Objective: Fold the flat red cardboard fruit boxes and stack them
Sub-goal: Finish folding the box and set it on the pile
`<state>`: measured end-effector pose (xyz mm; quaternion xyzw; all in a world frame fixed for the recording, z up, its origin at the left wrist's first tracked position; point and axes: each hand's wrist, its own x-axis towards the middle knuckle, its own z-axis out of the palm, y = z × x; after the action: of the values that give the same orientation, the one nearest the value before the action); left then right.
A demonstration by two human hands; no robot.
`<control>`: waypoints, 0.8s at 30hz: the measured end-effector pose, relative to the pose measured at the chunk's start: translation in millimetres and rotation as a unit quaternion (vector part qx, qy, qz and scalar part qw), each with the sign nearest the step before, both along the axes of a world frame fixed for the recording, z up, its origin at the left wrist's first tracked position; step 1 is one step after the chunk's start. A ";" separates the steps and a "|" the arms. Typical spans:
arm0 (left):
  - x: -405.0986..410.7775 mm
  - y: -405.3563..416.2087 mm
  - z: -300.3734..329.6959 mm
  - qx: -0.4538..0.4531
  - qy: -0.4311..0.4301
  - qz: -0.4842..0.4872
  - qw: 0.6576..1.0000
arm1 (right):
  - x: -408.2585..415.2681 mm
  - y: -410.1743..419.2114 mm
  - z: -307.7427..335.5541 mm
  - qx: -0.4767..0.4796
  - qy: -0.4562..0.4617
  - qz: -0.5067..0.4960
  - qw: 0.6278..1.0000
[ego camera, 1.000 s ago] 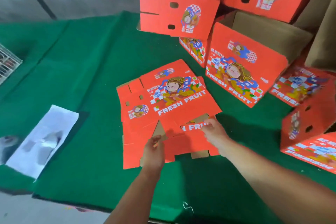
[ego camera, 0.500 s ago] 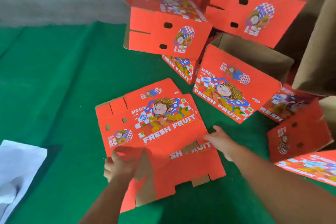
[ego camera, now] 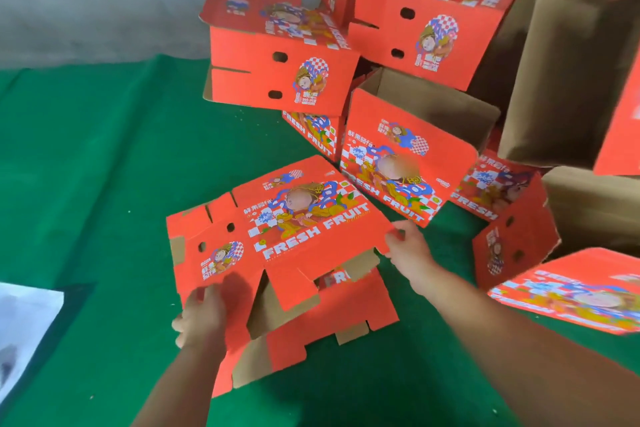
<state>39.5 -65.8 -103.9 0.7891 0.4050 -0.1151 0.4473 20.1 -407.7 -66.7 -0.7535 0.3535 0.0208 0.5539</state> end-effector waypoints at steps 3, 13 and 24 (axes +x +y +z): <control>-8.2 -21.3 11.5 -0.072 -0.049 0.026 0.996 | -6.2 -10.7 20.0 0.004 -0.042 0.004 0.999; -72.2 -97.3 45.9 -0.294 -0.145 -0.003 0.945 | -45.5 -30.1 69.1 0.049 -0.133 0.059 0.988; -97.0 -140.1 76.2 -0.253 -0.106 -0.153 0.949 | -67.8 -81.8 81.8 -0.032 -0.152 0.089 0.984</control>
<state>-57.5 -205.9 -27.6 0.7099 0.1867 -0.1965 0.6501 -47.7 -489.5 15.1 -0.7936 0.1966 -0.0561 0.5731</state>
